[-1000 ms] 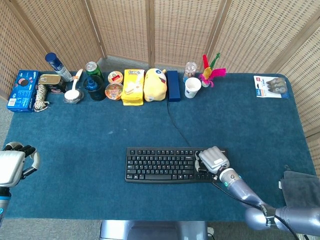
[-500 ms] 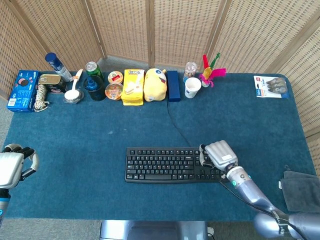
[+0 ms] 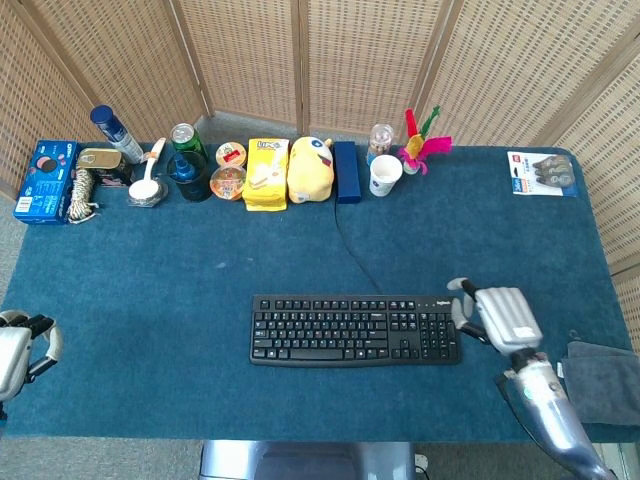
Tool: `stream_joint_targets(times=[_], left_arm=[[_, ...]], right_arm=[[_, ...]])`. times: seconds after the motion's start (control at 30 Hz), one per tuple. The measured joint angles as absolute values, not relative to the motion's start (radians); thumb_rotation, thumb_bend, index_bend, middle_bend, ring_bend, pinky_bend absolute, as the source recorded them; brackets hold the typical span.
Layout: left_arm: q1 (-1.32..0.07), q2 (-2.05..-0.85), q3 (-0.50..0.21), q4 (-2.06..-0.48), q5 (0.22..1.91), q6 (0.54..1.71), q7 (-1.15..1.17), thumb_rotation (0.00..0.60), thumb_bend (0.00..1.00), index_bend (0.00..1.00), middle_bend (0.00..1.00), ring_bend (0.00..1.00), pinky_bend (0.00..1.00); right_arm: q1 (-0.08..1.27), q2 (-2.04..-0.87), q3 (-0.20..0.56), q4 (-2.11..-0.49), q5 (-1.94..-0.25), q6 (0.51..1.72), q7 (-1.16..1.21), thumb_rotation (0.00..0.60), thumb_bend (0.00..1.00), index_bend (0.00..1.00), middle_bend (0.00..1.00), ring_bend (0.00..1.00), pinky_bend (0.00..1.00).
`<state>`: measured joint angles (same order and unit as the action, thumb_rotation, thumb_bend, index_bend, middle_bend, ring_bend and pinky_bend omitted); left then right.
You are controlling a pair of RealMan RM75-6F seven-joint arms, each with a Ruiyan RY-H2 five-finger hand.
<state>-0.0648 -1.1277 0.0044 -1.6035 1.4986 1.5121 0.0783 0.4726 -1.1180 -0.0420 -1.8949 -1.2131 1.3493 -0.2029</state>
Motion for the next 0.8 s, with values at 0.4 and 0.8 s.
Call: stream_joint_targets(times=[0.4, 0.8], left_arm=[[-0.020, -1.146, 0.028, -1.579, 1.518, 1.547, 0.037, 0.000, 0.53, 0.61, 0.58, 0.51, 0.30], [-0.014, -1.146, 0.018, -1.576, 1.523, 1.554, 0.033, 0.000, 0.53, 0.61, 0.58, 0.51, 0.30]], right_arm=[[0.238, -1.178, -0.096, -1.757, -1.345, 1.528, -0.127, 0.000, 0.62, 0.29, 0.53, 0.62, 0.62], [0.180, -1.178, -0.055, -1.737, -1.349, 1.533, -0.108, 0.000, 0.62, 0.29, 0.53, 0.62, 0.61]])
